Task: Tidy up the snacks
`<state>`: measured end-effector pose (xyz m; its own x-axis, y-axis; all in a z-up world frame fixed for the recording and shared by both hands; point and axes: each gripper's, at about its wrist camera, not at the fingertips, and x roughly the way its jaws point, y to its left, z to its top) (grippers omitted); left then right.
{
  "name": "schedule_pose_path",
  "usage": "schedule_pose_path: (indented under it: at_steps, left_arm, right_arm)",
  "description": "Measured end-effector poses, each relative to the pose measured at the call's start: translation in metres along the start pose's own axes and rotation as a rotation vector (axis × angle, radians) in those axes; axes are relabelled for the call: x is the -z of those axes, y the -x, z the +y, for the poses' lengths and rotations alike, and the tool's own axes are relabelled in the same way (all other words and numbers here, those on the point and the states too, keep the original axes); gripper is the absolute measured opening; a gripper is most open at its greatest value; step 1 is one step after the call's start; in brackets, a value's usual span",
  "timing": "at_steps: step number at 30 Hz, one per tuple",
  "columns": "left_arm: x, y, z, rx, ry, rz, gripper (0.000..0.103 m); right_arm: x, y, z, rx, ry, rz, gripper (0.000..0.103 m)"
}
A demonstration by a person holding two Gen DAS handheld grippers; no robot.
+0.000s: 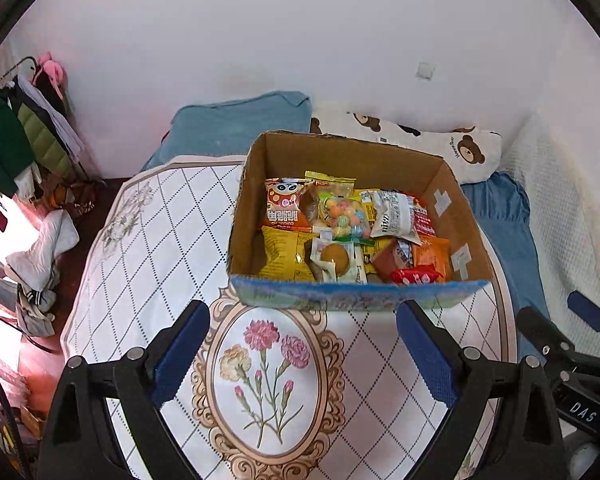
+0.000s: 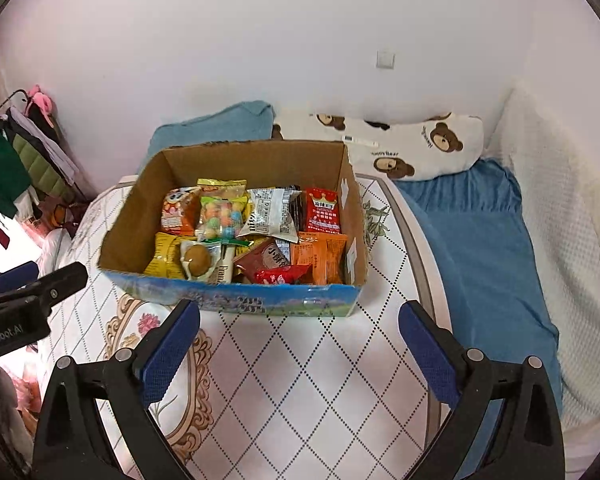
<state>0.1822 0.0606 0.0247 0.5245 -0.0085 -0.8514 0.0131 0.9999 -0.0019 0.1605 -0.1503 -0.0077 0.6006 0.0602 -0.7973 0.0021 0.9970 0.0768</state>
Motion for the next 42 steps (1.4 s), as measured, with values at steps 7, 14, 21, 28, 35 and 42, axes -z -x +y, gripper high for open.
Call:
schedule_pose_path:
  at_steps: [7, 14, 21, 28, 35, 42]
  left_arm:
    - [0.027, 0.041, -0.004, -0.021, -0.022, -0.072, 0.096]
    - [0.047, 0.073, -0.006, -0.019, -0.03, -0.109, 0.096]
    - [0.058, 0.101, -0.004, -0.012, -0.022, -0.15, 0.096]
    - [0.063, 0.121, -0.005, -0.001, -0.026, -0.187, 0.096]
    - [0.062, 0.115, -0.008, 0.015, -0.025, -0.18, 0.096]
    - [0.044, 0.083, -0.01, -0.031, -0.031, -0.179, 0.102]
  right_arm:
    - [0.021, 0.048, 0.0, 0.011, 0.009, -0.067, 0.102]
    - [0.038, 0.093, -0.001, 0.007, 0.009, -0.119, 0.102]
    - [0.047, 0.137, 0.005, -0.003, 0.024, -0.183, 0.102]
    - [0.053, 0.163, 0.007, -0.017, 0.03, -0.21, 0.102]
    - [0.052, 0.163, 0.004, -0.004, 0.022, -0.222, 0.102]
    - [0.039, 0.122, -0.003, 0.017, -0.003, -0.209, 0.102]
